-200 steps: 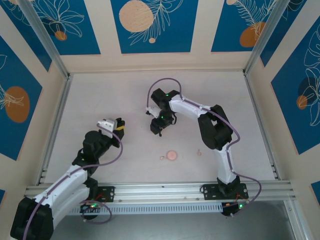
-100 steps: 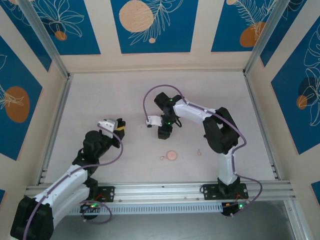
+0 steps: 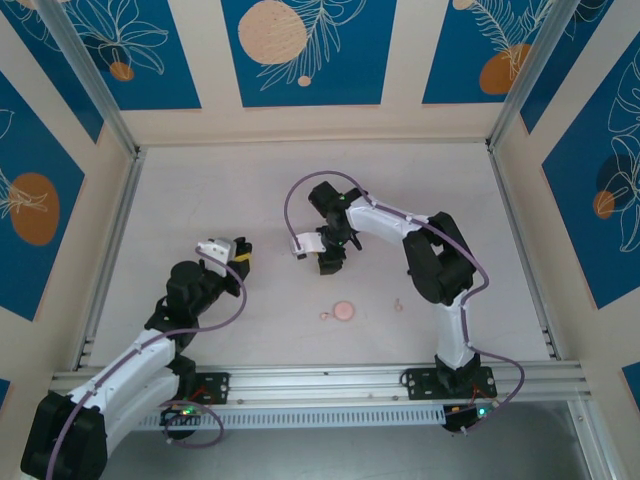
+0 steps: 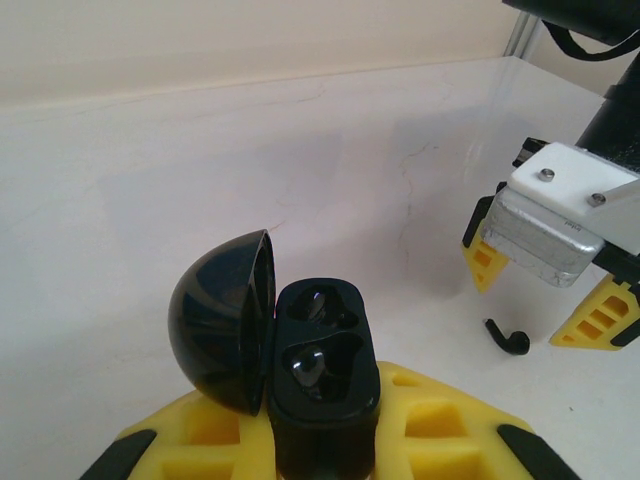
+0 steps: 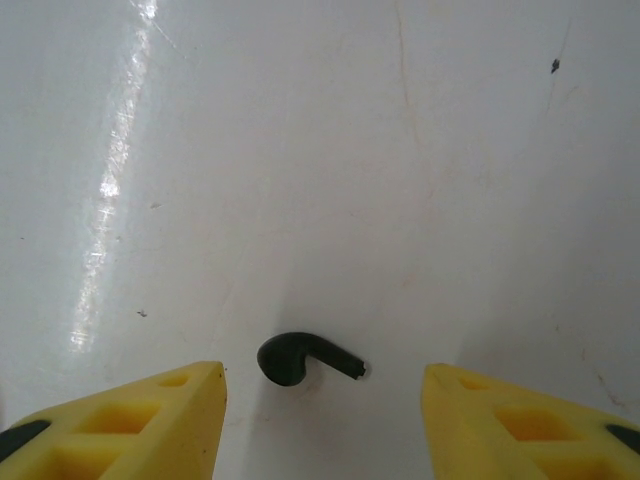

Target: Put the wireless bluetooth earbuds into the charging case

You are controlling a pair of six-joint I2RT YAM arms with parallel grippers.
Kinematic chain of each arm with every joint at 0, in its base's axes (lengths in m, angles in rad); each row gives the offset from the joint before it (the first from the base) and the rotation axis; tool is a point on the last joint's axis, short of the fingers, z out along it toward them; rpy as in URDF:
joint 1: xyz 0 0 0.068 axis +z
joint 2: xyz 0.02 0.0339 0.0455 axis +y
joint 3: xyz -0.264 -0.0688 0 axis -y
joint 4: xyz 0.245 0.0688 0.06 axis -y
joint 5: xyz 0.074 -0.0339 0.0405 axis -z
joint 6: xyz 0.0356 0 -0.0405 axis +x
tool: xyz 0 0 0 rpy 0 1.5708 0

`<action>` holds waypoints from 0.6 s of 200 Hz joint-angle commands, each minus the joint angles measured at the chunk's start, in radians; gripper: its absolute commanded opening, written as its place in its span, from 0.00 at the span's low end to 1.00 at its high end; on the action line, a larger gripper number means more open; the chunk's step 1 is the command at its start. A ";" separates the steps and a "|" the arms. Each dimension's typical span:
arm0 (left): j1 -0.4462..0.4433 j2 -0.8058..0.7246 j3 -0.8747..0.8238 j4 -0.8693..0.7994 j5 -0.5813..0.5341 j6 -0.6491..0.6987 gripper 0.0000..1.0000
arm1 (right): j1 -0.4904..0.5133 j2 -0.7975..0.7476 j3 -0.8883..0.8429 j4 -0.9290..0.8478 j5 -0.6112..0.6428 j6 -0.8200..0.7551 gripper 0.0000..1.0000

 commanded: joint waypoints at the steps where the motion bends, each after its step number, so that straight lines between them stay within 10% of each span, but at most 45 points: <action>1: 0.012 -0.003 0.024 0.020 0.021 0.019 0.13 | 0.007 0.028 0.028 -0.006 -0.017 -0.047 0.55; 120: 0.013 0.001 0.030 0.013 0.027 0.022 0.13 | 0.006 0.096 0.046 -0.060 0.028 0.000 0.53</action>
